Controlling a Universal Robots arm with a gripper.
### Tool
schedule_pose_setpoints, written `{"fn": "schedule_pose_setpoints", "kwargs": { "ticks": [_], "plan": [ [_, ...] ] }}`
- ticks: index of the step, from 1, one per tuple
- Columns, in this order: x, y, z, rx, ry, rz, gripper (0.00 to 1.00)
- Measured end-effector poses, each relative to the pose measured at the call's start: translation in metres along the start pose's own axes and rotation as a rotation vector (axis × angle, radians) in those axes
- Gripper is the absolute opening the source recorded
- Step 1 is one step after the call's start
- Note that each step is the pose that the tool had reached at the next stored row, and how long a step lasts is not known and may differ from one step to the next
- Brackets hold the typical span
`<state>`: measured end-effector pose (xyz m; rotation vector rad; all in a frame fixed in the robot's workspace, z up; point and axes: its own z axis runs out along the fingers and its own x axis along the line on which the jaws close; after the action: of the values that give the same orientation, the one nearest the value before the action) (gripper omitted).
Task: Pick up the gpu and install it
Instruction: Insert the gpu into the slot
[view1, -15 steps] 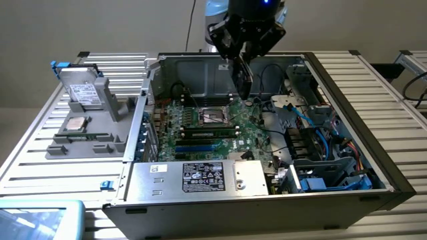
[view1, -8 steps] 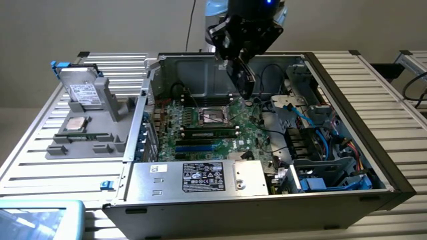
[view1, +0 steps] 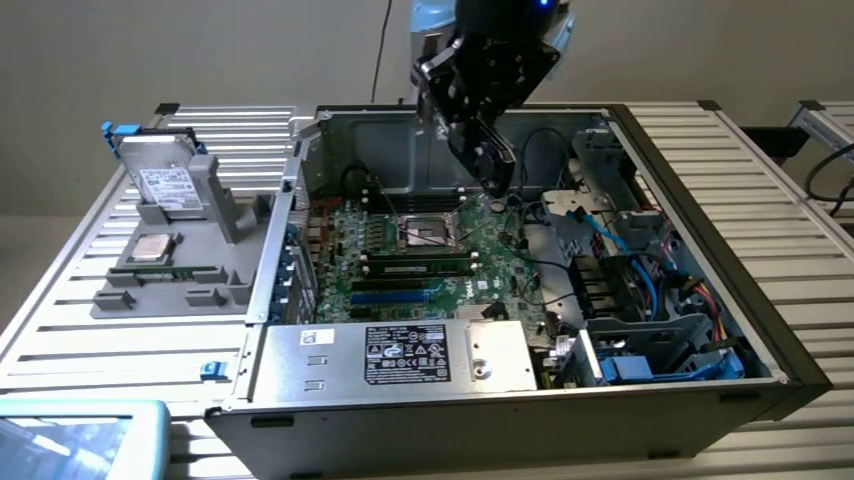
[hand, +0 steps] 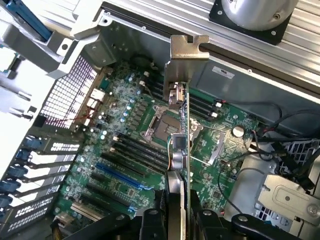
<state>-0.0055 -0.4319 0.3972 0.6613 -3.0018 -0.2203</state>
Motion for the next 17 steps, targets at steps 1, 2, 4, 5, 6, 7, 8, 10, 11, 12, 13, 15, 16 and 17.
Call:
{"fn": "schedule_pose_setpoints", "kwargs": {
  "ticks": [1,2,4,5,6,7,8,10,11,12,13,15,16,17],
  "plan": [
    [0.0000,0.0000,0.0000,-0.0005,0.0023,-0.017,0.29],
    [0.0000,0.0000,0.0000,-0.0009,0.0046,-0.036,0.29],
    [0.0000,0.0000,0.0000,-0.0015,0.0094,-0.071,0.29],
    [0.0000,0.0000,0.0000,-0.0013,0.0121,-0.090,0.29],
    [0.0000,0.0000,0.0000,-0.0012,0.0146,-0.107,0.29],
    [0.0000,0.0000,0.0001,-0.0010,0.0172,-0.125,0.29],
    [0.0000,0.0000,0.0001,-0.0008,0.0201,-0.144,0.29],
    [0.0000,0.0000,0.0001,-0.0005,0.0252,-0.180,0.29],
    [0.0000,0.0000,0.0001,-0.0004,0.0278,-0.198,0.29],
    [0.0000,0.0000,0.0001,-0.0002,0.0305,-0.216,0.29],
    [0.0000,0.0000,0.0001,-0.0002,0.0330,-0.234,0.29],
    [0.0000,0.0000,0.0001,-0.0001,0.0381,-0.269,0.29],
    [0.0000,0.0000,0.0001,-0.0001,0.0406,-0.287,0.29],
    [0.0000,0.0000,0.0001,-0.0001,0.0431,-0.305,0.29]
  ]
}}
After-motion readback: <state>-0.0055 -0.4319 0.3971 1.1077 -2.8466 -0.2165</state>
